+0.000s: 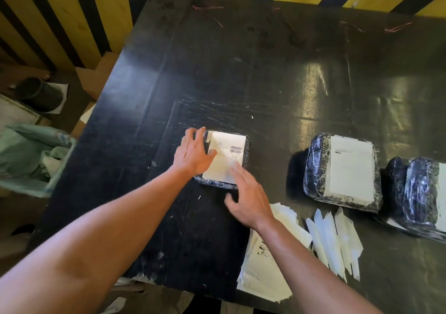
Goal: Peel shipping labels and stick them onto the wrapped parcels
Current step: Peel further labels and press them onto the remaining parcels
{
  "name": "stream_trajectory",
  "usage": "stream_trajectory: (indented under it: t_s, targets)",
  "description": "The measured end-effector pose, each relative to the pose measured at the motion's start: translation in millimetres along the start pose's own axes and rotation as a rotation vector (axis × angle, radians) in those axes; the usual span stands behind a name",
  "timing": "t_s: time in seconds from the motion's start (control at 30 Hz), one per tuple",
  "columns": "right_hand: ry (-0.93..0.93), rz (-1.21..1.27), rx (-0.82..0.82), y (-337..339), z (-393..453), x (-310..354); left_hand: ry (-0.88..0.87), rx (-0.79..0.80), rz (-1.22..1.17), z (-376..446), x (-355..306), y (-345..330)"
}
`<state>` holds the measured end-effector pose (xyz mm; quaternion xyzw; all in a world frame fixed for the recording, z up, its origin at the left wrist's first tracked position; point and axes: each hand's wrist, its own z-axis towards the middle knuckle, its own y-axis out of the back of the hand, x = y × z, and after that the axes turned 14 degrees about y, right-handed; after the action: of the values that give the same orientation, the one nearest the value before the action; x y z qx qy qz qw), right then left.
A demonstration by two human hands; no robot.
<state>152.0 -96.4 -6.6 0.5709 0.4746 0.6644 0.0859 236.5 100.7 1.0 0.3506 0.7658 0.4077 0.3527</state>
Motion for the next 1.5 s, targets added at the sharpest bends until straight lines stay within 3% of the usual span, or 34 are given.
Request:
stream_trajectory:
  t_s: [0.1,0.2,0.3,0.77,1.23,1.5]
  targets:
    - [-0.246,0.155,-0.232,7,15,-7,0.296,0.083,-0.295,-16,25,-15]
    - [-0.511,0.321,-0.137,9,42,-13,0.349,0.195,-0.534,-29,40,-27]
    - [-0.598,0.366,-0.106,8,60,-17,0.342,0.244,-0.604,-35,40,-28]
    - [-0.533,0.447,-0.301,56,22,-5,0.269,0.168,-0.73,-75,10,2]
    - [-0.551,0.31,-0.594,183,-101,-59,0.057,0.337,-0.795,-165,-151,-23]
    - [-0.664,0.367,-0.557,218,-135,-106,0.029,0.406,-0.712,-185,-214,-56]
